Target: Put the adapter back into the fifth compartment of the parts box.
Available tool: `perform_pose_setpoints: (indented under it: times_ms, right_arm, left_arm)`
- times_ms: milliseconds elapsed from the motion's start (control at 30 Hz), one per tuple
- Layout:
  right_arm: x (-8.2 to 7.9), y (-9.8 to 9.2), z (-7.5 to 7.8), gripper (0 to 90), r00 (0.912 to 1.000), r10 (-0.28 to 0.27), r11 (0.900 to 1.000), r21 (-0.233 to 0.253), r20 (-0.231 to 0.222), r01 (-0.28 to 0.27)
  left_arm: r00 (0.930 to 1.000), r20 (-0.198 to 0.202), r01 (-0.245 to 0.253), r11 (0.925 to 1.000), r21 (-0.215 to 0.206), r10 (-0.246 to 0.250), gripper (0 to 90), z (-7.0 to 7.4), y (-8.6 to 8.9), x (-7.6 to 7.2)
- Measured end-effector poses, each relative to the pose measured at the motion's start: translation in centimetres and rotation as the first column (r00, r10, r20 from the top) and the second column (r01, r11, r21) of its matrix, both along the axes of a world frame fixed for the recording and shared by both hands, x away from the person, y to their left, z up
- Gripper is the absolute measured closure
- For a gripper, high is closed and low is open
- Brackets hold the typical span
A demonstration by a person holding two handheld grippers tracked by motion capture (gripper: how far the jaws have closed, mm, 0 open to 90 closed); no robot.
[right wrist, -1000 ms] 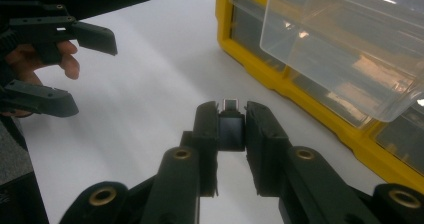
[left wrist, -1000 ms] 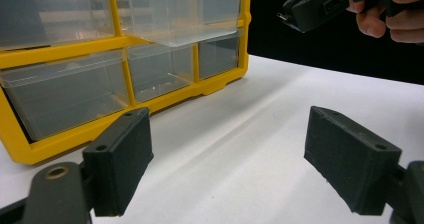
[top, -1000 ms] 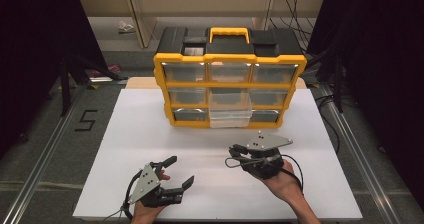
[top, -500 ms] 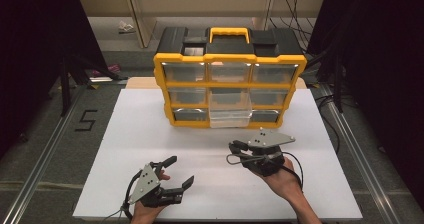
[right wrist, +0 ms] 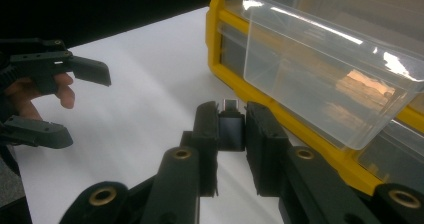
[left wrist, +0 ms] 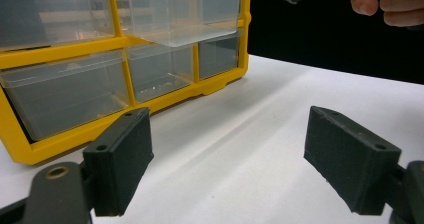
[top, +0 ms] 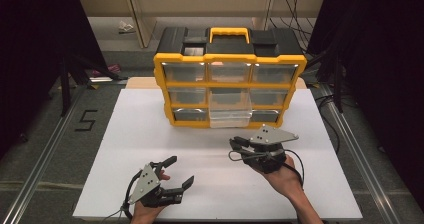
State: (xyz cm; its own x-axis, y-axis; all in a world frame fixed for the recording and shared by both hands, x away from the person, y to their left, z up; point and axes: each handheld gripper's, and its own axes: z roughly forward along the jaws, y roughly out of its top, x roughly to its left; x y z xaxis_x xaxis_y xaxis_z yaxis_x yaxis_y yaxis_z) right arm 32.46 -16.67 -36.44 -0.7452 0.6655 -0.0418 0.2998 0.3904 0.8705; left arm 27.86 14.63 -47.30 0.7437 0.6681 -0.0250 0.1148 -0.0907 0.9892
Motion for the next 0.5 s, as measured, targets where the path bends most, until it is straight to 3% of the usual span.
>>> perform_pose_setpoints:
  times_ms: [500]
  right_arm:
    - [0.53, -0.02, 0.98, 76.3, 0.9996, -0.012, 1.0, 0.016, 0.026, 0.011]
  left_arm:
    - [1.0, 0.0, -0.001, 1.0, -0.001, 0.001, 18.9, 0.0, -0.03, 0.05]
